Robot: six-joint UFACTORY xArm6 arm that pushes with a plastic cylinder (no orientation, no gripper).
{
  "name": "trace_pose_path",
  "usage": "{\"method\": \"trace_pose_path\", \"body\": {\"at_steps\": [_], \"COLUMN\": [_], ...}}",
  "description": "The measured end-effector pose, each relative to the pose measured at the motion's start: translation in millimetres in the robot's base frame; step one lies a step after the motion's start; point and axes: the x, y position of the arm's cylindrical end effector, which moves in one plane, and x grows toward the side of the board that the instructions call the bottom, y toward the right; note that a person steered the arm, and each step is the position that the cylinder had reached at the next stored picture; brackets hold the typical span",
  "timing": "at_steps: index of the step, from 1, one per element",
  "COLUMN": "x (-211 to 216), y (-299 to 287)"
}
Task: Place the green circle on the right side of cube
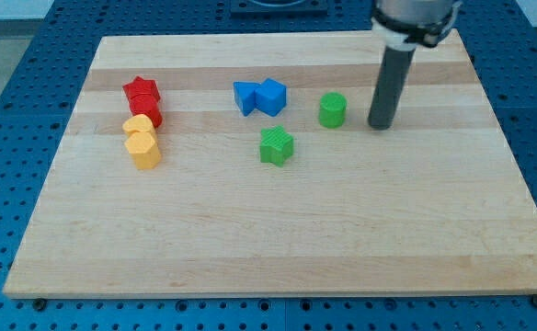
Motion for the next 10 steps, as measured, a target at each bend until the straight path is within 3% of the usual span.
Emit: {"method": "trace_pose_path", "body": {"at_steps": [2,3,4,5,8,9,10], "x": [-21,-13,-7,-38,-45,-45,-73], "y": [-63,-49,0,26,-44,-35,-1]}}
